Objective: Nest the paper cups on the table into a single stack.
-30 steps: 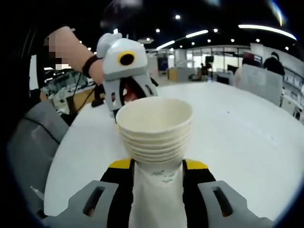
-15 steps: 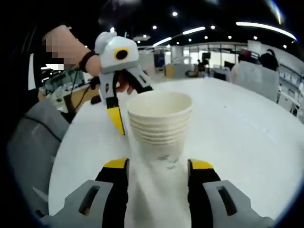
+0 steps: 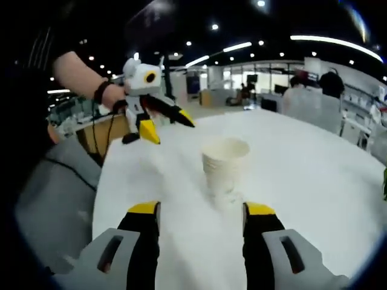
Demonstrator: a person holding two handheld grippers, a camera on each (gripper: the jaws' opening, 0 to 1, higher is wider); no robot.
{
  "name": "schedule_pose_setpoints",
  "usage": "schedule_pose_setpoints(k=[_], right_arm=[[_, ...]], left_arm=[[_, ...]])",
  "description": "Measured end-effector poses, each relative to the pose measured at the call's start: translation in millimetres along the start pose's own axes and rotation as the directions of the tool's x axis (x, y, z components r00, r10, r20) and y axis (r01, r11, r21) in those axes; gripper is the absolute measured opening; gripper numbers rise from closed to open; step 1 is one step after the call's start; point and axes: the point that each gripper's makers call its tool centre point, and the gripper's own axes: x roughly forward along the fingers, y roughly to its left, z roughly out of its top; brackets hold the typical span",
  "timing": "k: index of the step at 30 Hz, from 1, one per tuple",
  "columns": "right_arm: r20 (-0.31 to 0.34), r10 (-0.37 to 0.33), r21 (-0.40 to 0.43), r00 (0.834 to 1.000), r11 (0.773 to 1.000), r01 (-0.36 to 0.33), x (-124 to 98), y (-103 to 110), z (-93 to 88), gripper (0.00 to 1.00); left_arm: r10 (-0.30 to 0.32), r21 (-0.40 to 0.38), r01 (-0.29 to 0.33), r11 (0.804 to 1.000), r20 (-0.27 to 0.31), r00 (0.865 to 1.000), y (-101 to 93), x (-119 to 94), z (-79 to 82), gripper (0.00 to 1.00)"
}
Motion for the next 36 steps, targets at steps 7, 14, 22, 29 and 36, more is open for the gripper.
schedule_pose_setpoints(k=[7, 14, 22, 29, 36], right_arm=[[0.038, -0.069, 0.023, 0.997, 0.997, 0.068, -37.1, 14.2, 11.1, 0.53], [0.047, -0.114, 0.028, 0.992, 0.993, 0.113, -71.9, 26.0, 12.1, 0.55], [0.032, -0.152, 0.06, 0.988, 0.987, 0.15, -90.1, 27.0, 8.9, 0.69], [0.026, -0.15, 0.11, 0.988, 0.983, 0.146, -88.0, 27.2, 19.6, 0.96], [0.031, -0.131, 0.119, 0.991, 0.985, 0.127, -87.9, 33.6, 24.0, 1.0]], left_arm=[[0.049, -0.042, -0.045, 0.998, 0.092, 0.995, -19.6, -35.2, 21.5, 0.64], [0.047, -0.004, -0.047, 0.999, 0.082, 0.995, -39.5, -67.0, 11.3, 0.68], [0.068, -0.036, -0.065, 0.997, 0.093, 0.993, -52.8, -90.0, -0.4, 0.82], [0.091, -0.055, -0.085, 0.995, 0.104, 0.99, -55.9, -104.2, -8.3, 0.96], [0.104, -0.071, -0.094, 0.993, 0.151, 0.983, -58.9, -113.6, -4.2, 0.99]])
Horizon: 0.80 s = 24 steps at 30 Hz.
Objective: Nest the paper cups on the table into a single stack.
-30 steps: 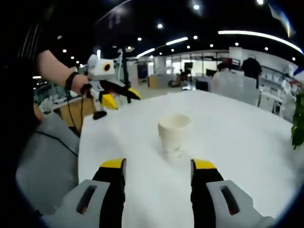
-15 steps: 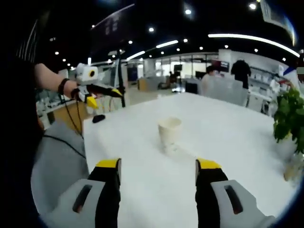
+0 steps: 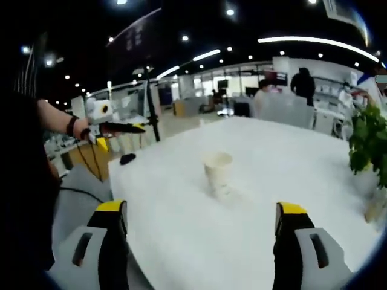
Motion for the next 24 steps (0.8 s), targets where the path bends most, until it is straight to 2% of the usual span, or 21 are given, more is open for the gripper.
schedule_pose_setpoints(k=[9, 24], right_arm=[[0.004, -0.009, 0.051, 1.0, 0.999, 0.008, -4.0, 4.3, -9.7, 1.0], [-0.035, -0.023, 0.066, 0.999, 0.998, 0.025, -17.2, 3.3, -22.5, 1.0]], left_arm=[[0.025, -0.005, -0.026, 1.0, -0.038, 0.999, 0.9, 2.0, -9.4, 0.99], [0.009, 0.0, -0.009, 1.0, -0.04, 0.999, -8.9, 8.6, -6.7, 0.99]])
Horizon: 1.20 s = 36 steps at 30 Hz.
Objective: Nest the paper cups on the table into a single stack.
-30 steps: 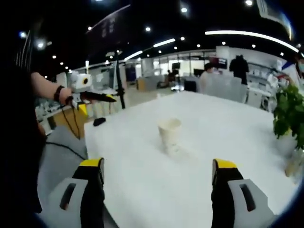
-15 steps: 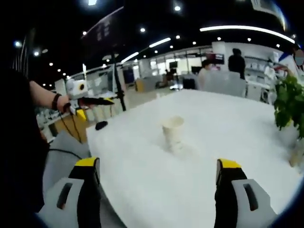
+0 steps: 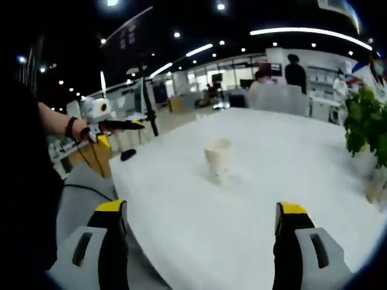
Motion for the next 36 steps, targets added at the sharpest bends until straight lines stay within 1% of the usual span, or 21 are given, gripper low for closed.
schedule_pose_setpoints(k=[5, 8, 11, 16, 25, 36], right_arm=[[0.0, -0.006, 0.003, 1.0, 1.0, 0.006, 1.1, 0.2, -1.4, 1.0], [0.005, 0.001, 0.011, 1.0, 1.0, -0.001, 2.2, 3.4, -1.5, 1.0], [-0.003, 0.0, 0.0, 1.0, 1.0, 0.0, 3.1, 5.4, -3.6, 1.0], [-0.003, 0.0, 0.008, 1.0, 1.0, 0.0, 4.2, 7.2, -4.8, 1.0], [0.0, 0.002, -0.002, 1.0, 1.0, -0.002, 7.1, 9.5, -1.1, 1.0], [-0.003, 0.002, 0.004, 1.0, 1.0, -0.002, 8.0, 11.8, -2.3, 1.0]], left_arm=[[-0.001, -0.004, 0.001, 1.0, -0.002, 1.0, -0.3, 0.3, -2.0, 0.99], [0.011, -0.011, -0.011, 1.0, 0.001, 1.0, 2.4, -1.4, -3.3, 0.99], [0.019, -0.018, -0.018, 1.0, 0.002, 1.0, 3.3, -2.6, -4.0, 0.99], [0.012, -0.017, -0.012, 1.0, 0.0, 1.0, 0.1, -4.9, -6.8, 0.99], [0.019, -0.025, -0.019, 1.0, 0.007, 1.0, -0.6, -8.1, -10.2, 0.99], [0.016, -0.033, -0.015, 0.999, 0.016, 1.0, -4.3, -7.1, -10.0, 0.99]])
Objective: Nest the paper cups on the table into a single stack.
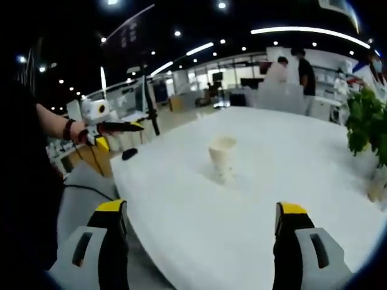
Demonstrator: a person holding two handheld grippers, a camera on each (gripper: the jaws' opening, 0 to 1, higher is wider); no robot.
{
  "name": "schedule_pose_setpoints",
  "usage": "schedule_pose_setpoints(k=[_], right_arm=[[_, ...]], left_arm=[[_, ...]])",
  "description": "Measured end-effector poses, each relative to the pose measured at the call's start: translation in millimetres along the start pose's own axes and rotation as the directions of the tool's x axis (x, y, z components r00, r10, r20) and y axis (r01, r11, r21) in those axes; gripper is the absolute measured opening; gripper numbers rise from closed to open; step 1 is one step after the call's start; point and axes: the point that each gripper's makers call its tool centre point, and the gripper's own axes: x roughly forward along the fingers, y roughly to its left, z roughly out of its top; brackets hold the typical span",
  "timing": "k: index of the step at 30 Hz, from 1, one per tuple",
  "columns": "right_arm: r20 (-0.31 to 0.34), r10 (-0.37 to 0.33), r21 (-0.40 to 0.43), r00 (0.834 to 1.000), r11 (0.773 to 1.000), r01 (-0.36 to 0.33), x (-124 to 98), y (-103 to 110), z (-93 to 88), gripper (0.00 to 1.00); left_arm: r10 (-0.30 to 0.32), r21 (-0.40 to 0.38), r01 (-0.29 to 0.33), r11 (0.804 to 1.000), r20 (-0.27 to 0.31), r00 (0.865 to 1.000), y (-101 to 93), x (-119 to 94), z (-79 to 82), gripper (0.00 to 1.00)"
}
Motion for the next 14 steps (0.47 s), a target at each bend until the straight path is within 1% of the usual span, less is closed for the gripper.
schedule_pose_setpoints(k=[9, 14], right_arm=[[0.001, -0.004, 0.013, 1.0, 1.0, 0.004, 1.0, 0.3, -2.0, 1.0], [0.008, -0.007, 0.016, 1.0, 1.0, 0.007, 0.2, -0.3, -0.3, 1.0]], left_arm=[[0.001, 0.003, -0.001, 1.0, 0.01, 1.0, 1.1, 2.0, 5.0, 0.99], [-0.001, 0.004, 0.001, 1.0, 0.008, 1.0, 1.5, 3.3, 5.2, 0.99]])
